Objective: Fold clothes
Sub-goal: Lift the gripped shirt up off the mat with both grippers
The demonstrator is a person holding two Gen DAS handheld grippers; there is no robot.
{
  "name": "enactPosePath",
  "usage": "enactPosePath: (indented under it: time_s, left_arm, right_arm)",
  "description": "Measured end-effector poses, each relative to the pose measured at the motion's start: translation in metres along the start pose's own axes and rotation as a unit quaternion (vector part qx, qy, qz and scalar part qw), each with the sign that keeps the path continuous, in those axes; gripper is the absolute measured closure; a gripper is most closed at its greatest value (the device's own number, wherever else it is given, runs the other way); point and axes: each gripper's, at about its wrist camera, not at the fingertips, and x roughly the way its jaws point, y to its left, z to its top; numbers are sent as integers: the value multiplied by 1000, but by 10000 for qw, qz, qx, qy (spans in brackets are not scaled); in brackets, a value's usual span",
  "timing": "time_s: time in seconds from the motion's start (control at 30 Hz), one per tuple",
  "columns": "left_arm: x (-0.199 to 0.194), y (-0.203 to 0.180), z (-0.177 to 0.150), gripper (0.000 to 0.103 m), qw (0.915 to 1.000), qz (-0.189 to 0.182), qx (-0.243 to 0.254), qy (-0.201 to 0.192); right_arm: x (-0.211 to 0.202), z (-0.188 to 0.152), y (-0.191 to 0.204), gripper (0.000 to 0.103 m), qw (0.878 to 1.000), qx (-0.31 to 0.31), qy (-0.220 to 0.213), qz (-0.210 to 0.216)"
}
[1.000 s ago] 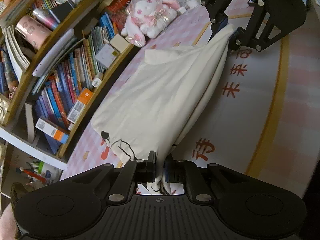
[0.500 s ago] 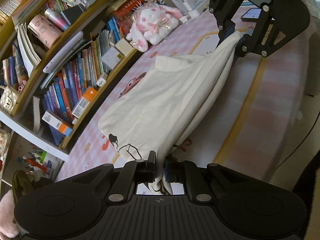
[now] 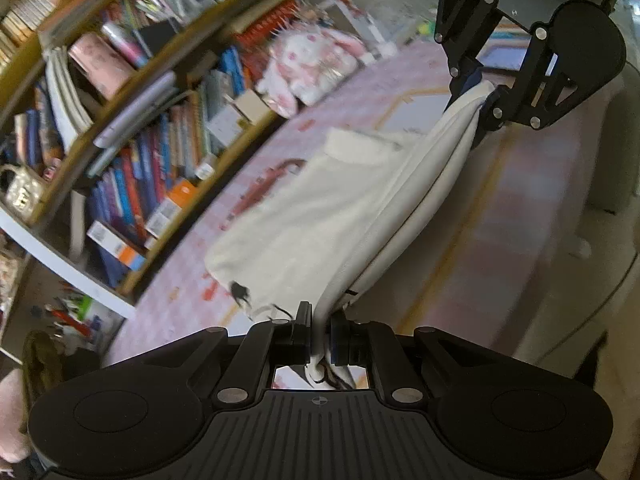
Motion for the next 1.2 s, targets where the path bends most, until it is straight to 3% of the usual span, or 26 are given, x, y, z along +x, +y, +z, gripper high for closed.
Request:
enactPosePath:
  time_s: [0.3, 0.53, 0.87, 1.2]
  left_arm:
    - [0, 29, 27, 93, 9967, 622, -404, -344]
    - [21, 56, 44, 93, 9931, 849, -674, -456]
    - [69, 89, 54, 93, 9951, 576, -664, -442]
    - [120, 105, 55, 92, 9978, 136, -603, -237]
  right_arm:
    - [-18, 18, -33, 88, 9978, -30, -355, -552]
    - [-17, 31, -60, 88, 9953, 20, -472, -841]
    - [13, 49, -102, 89, 9944, 170, -346, -982]
    - [58, 56, -138, 89, 9964, 383, -63, -753]
